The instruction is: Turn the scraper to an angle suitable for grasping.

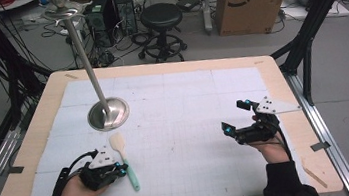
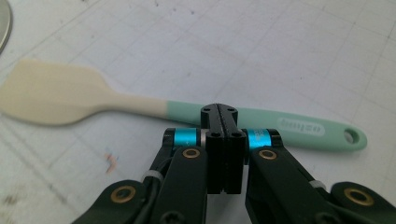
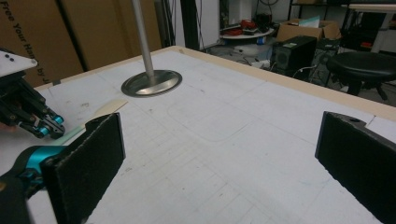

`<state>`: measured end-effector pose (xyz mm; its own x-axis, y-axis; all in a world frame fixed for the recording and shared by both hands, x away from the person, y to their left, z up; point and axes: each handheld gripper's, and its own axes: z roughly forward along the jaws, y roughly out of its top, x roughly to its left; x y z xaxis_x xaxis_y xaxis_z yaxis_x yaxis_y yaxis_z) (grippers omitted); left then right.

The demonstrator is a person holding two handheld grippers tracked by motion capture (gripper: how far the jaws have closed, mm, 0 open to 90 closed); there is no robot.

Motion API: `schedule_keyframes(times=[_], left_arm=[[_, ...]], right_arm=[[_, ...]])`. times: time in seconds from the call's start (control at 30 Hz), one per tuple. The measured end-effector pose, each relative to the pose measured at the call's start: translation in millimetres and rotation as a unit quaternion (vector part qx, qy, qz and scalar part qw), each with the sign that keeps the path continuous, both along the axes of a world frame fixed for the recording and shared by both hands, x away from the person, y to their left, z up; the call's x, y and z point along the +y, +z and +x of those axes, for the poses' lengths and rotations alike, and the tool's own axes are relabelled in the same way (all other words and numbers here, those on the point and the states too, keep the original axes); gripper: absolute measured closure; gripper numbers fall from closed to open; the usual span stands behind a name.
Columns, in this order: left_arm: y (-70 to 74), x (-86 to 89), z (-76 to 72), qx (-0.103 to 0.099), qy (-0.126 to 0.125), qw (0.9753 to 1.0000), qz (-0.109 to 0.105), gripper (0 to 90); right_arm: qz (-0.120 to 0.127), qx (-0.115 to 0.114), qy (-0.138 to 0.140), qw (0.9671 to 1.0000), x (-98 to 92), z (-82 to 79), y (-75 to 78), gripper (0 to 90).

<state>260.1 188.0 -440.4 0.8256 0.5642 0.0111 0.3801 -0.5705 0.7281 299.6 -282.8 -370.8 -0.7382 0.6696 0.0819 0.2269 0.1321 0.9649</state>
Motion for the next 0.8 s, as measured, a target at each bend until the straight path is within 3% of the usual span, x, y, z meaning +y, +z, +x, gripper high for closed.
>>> schedule_keyframes(times=[0.17, 0.33, 0.43, 0.47, 0.63, 0.8], left_arm=[[1.5, 1.1, 8.6, 0.012, 0.006, 0.9998, -0.015, 89.8], [5.4, 1.0, 21.4, -0.019, 0.029, 0.9993, -0.016, 89.7], [7.8, 2.0, 35.3, -0.019, 0.045, 0.9980, -0.039, 89.8], [7.3, 2.1, 43.0, -0.014, 0.054, 0.9977, -0.038, 89.8], [0.4, 2.0, 53.6, -0.008, 0.053, 0.9980, -0.032, 89.8], [-3.9, 1.5, 55.6, -0.012, 0.052, 0.9984, -0.019, 89.9]], right_arm=[[0.005, -0.002, -0.008, 1.0000, -6.7, -3.8, 0.8, 0.6], [0.006, 0.001, -0.013, 0.9999, -11.1, -5.8, -2.0, 0.6], [0.004, 0.005, -0.014, 0.9999, -11.7, -6.3, -3.9, 0.6], [0.003, 0.003, -0.014, 0.9999, -11.8, -6.7, -4.3, 0.6], [0.002, 0.004, -0.014, 0.9999, -11.9, -7.9, -4.4, 0.6], [0.002, 0.006, -0.016, 0.9999, -12.5, -7.8, -5.8, 0.6]])
